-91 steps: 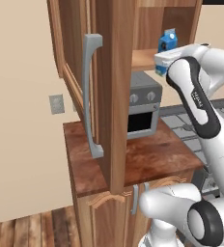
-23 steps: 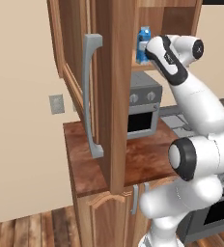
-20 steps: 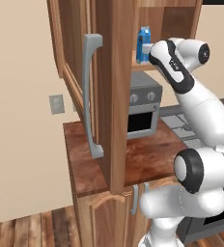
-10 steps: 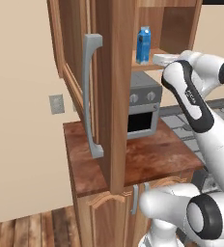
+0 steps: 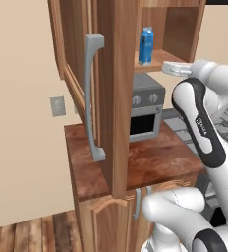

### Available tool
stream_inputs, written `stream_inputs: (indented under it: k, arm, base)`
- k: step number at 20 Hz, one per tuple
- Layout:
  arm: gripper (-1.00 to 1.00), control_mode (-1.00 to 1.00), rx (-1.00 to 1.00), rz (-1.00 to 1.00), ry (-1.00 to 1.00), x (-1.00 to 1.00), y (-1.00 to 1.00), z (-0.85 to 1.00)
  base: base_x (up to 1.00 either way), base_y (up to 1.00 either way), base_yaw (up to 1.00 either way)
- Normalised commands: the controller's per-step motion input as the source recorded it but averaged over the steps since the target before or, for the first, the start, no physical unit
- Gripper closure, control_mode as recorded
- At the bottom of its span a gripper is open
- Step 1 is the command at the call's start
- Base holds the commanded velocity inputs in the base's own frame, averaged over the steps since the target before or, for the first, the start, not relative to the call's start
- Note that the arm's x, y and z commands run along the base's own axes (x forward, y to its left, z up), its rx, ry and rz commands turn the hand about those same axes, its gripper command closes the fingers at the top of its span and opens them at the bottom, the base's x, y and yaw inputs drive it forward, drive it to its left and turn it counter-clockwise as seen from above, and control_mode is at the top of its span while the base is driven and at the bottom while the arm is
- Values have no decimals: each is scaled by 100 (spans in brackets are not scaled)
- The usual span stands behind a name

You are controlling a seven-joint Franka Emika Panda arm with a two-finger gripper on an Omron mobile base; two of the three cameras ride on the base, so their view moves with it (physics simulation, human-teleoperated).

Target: Pick the milk, boxed drink, can from the counter and place them in the open cabinet.

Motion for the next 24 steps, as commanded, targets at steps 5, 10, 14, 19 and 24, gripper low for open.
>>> stream_inputs:
  k: [5, 10, 14, 19, 24]
  arm:
    - [-100, 100, 1, 1, 0, -57, 0, -11]
    - [-100, 100, 0, 0, 0, 0, 0, 0]
    - [-100, 100, 0, 0, 0, 0, 0, 0]
    - [-100, 100, 0, 0, 0, 0, 0, 0]
    - [-100, 100, 0, 0, 0, 0, 0, 0]
  base:
    - [-39, 0, 8]
    - [-74, 0, 35]
    - [-40, 0, 40]
    - [-50, 0, 41]
    - [-80, 0, 54]
